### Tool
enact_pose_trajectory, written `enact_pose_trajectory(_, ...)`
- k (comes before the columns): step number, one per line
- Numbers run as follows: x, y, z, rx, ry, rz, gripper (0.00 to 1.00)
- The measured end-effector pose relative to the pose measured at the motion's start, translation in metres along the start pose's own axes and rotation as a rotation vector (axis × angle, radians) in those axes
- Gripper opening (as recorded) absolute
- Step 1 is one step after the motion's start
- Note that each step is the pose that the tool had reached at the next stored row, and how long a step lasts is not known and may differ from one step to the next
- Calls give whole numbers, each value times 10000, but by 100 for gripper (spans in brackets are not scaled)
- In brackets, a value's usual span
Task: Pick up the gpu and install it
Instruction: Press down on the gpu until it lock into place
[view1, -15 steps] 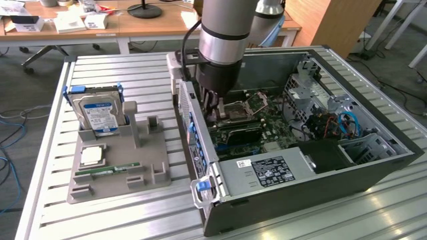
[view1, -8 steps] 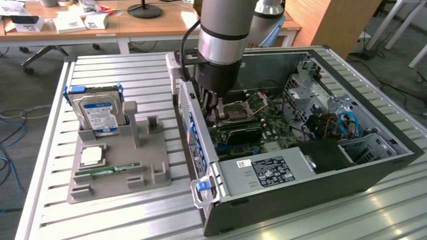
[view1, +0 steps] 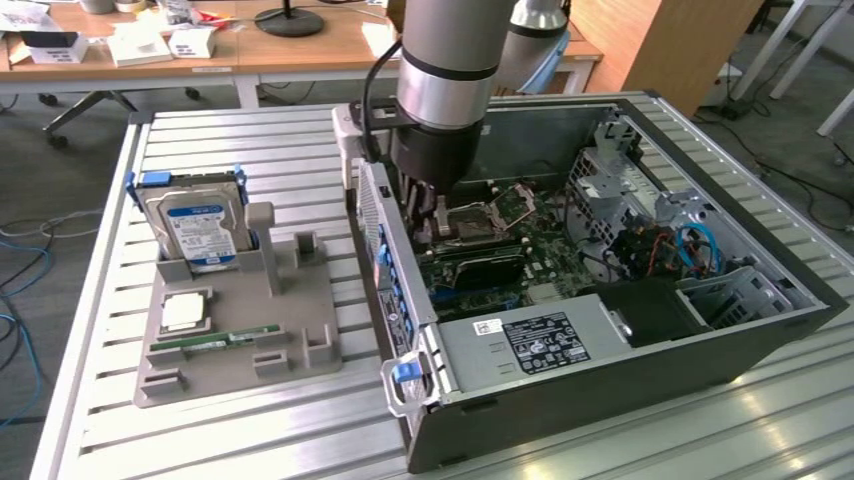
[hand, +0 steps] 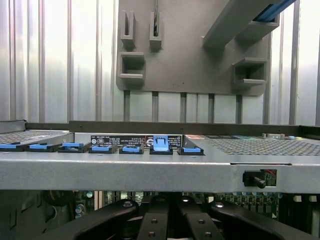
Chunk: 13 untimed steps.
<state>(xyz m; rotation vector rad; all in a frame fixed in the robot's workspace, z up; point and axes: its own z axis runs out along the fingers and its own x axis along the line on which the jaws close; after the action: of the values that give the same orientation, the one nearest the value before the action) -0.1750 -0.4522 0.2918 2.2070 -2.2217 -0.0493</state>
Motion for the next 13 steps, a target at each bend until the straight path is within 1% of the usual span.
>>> enact_pose_trajectory(6, -1, -44, -1, 2, -1, 0, 11)
enact_pose_trajectory(13, -1, -159, -4, 1, -2, -12, 11)
